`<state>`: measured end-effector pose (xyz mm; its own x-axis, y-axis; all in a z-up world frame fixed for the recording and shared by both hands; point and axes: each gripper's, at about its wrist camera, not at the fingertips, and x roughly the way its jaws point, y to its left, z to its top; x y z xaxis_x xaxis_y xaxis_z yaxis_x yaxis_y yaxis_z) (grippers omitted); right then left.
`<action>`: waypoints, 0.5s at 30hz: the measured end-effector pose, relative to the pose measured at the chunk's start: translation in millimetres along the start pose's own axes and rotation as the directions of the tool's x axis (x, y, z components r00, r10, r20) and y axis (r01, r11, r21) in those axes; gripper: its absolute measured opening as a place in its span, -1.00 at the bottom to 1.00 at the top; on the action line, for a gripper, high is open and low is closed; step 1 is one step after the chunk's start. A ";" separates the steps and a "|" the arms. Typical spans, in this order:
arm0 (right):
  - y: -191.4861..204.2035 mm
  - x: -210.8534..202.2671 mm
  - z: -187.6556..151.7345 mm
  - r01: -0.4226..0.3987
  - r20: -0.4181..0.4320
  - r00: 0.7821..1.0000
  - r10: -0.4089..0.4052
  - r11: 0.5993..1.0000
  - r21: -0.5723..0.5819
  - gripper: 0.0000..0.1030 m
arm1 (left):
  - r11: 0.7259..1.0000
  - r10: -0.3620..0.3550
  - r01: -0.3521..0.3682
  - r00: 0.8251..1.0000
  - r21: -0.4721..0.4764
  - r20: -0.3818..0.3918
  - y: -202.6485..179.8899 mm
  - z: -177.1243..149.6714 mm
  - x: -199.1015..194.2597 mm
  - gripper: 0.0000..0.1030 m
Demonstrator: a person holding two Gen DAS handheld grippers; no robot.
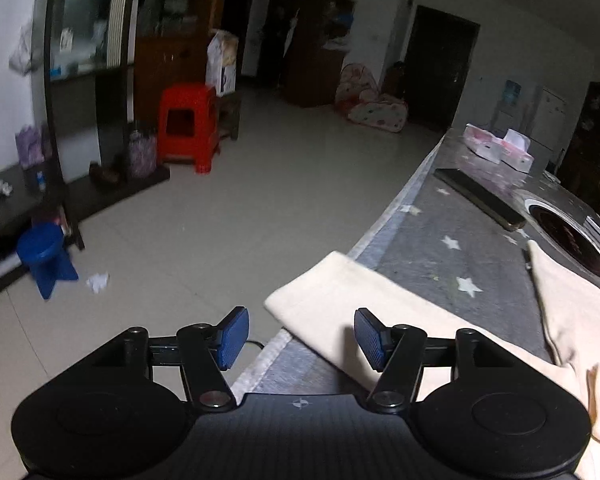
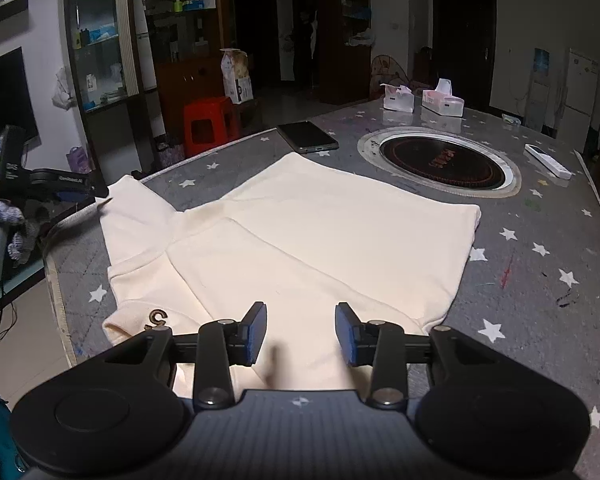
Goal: Fold clothes
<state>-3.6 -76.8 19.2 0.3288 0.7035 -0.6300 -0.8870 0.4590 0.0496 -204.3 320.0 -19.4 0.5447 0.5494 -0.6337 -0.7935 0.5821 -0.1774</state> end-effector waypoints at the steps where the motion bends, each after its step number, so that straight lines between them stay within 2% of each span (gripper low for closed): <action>1: 0.7 -0.5 -0.1 0.001 0.001 1.000 -0.001 1.000 0.000 -0.26 | 1.000 -0.010 0.010 1.000 -0.011 -0.005 2.7 0.6 3.0 0.16; 3: 1.8 -1.6 -0.8 0.003 0.005 1.000 -0.003 1.000 0.001 -0.25 | 0.999 -0.039 0.039 0.999 -0.036 -0.010 8.1 1.8 8.0 0.00; 4: 1.7 -2.7 -1.3 0.005 0.007 1.000 -0.005 1.000 0.004 -0.24 | 0.997 -0.056 0.055 0.998 -0.047 -0.010 10.2 2.5 9.7 -0.23; 8: -0.3 -6.9 -3.6 0.017 0.018 1.000 -0.017 1.000 0.021 -0.23 | 0.995 -0.052 0.052 0.999 -0.080 0.013 13.3 5.1 6.7 -0.77; 12: -3.7 -11.1 -5.5 0.027 0.030 0.999 -0.028 0.999 0.041 -0.23 | 0.992 -0.088 0.093 0.994 -0.088 0.063 6.8 10.3 -8.5 -0.86; 15: -7.1 -13.9 -7.4 0.033 0.040 0.999 -0.036 0.998 0.060 -0.23 | 0.982 -0.174 0.180 0.981 -0.063 0.091 -13.4 16.2 -28.6 -0.86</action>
<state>-4.3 -93.9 21.8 0.3731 0.7078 -0.5998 -0.8545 0.5141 0.0752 -204.9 306.2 13.4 0.6965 0.4919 -0.5224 -0.6983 0.6321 -0.3358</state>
